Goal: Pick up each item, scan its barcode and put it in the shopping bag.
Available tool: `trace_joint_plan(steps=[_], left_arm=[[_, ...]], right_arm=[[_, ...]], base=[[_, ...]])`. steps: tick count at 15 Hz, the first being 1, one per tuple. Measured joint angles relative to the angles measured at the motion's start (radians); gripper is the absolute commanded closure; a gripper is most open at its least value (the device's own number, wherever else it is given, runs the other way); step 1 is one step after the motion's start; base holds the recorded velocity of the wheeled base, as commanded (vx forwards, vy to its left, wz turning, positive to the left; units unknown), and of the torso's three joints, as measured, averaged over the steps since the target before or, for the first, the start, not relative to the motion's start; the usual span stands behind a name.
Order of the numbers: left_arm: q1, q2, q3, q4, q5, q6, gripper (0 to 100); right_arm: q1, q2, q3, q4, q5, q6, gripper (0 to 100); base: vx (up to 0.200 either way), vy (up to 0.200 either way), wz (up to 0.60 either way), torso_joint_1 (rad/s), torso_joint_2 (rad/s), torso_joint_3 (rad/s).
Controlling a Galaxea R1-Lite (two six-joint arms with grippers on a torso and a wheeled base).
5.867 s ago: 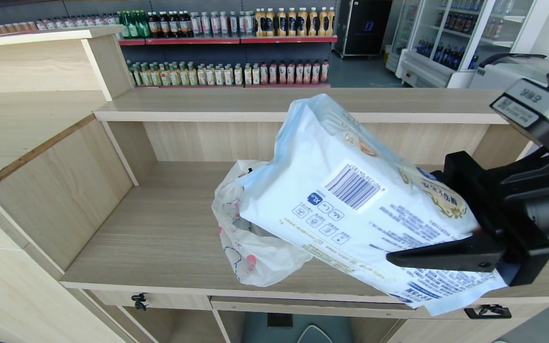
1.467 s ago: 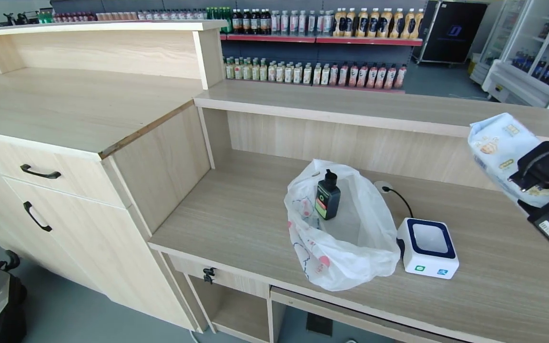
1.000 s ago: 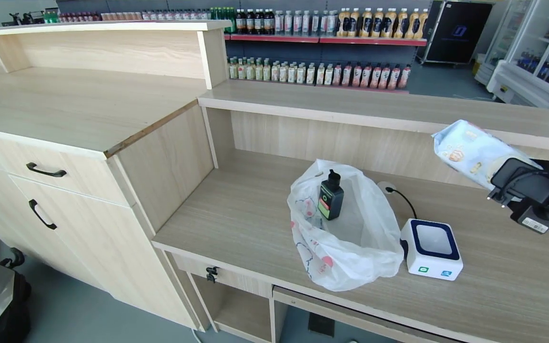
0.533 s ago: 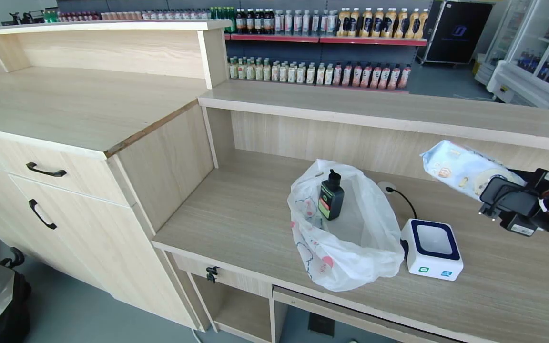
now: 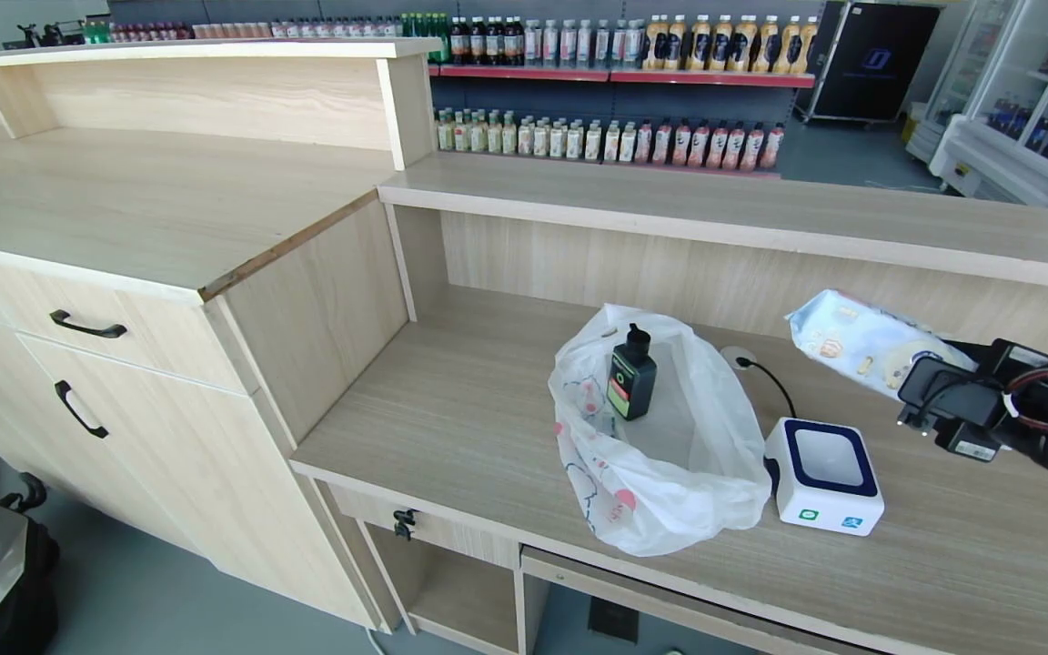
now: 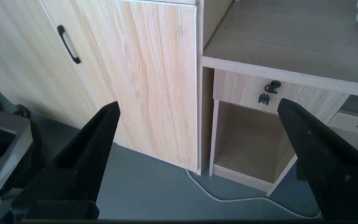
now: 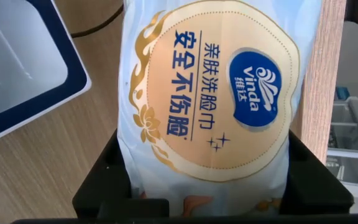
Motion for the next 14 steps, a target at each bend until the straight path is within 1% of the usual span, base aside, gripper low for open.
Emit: trace_joint_plan(steps=[4, 9, 14], left_arm=[[0.000, 0.000, 0.000, 0.000, 0.000, 0.000, 0], [0.000, 0.000, 0.000, 0.000, 0.000, 0.000, 0], [0.000, 0.000, 0.000, 0.000, 0.000, 0.000, 0]], right_arm=[[-0.005, 0.033, 0.002, -0.050, 0.094, -0.054, 100], [-0.015, 0.096, 0.008, -0.118, 0.104, -0.094, 100], [-0.017, 0.156, -0.006, -0.148, 0.103, -0.124, 100]], base=[[0.000, 0.000, 0.00, 0.000, 0.00, 0.000], [0.000, 0.000, 0.00, 0.000, 0.00, 0.000], [0.000, 0.000, 0.00, 0.000, 0.00, 0.000]])
